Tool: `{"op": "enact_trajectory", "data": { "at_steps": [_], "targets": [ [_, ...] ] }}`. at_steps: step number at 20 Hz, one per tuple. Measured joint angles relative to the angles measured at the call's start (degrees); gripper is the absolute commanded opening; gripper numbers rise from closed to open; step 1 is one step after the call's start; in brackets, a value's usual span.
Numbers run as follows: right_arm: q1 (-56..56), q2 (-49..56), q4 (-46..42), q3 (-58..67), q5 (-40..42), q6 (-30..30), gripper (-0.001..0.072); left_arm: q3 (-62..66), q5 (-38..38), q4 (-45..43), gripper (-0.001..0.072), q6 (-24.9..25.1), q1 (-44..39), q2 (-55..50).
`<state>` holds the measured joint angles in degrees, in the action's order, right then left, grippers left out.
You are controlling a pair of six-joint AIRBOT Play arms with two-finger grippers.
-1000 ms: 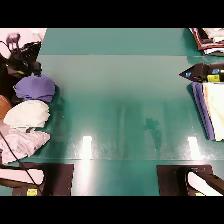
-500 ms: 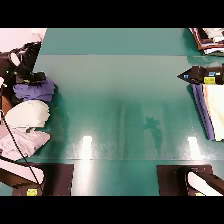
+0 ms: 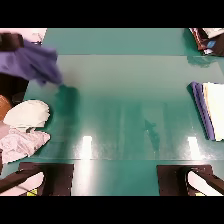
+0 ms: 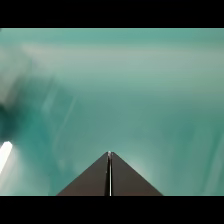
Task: Fold the shirts.
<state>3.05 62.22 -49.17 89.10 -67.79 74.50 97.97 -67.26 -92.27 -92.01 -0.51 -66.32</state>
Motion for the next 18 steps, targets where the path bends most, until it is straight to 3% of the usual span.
{"op": "enact_trajectory", "data": {
  "at_steps": [4, 10, 11, 12, 13, 18],
  "targets": [
    [2.01, -0.02, -0.04, 7.37, 0.13, -0.02, 0.0018, 1.68, -1.05, 0.76, 0.0024, -1.57, -11.96, 9.07],
    [1.55, -0.02, -0.07, 10.93, -1.53, -0.02, 0.0019, -6.19, -0.90, 4.94, 0.0029, -7.02, -30.14, 6.95],
    [1.38, -0.02, -0.09, 11.10, -2.14, -0.02, 0.0019, -8.83, -0.02, 7.08, 0.0171, -7.23, -32.68, 5.60],
    [1.22, -0.02, -0.07, 11.23, -2.67, -0.02, 0.0018, -11.37, 0.92, 8.76, 0.0507, -7.23, -34.73, 4.24],
    [1.14, -0.02, -0.07, 11.32, -3.23, -0.02, 0.0018, -13.94, 2.23, 10.34, 0.0635, -7.21, -36.59, 2.80],
    [0.94, -0.02, -0.09, 11.50, -5.95, -0.02, 0.0019, -19.89, 4.26, 12.33, 0.0625, -6.86, -35.82, -1.84]
  ]
}}
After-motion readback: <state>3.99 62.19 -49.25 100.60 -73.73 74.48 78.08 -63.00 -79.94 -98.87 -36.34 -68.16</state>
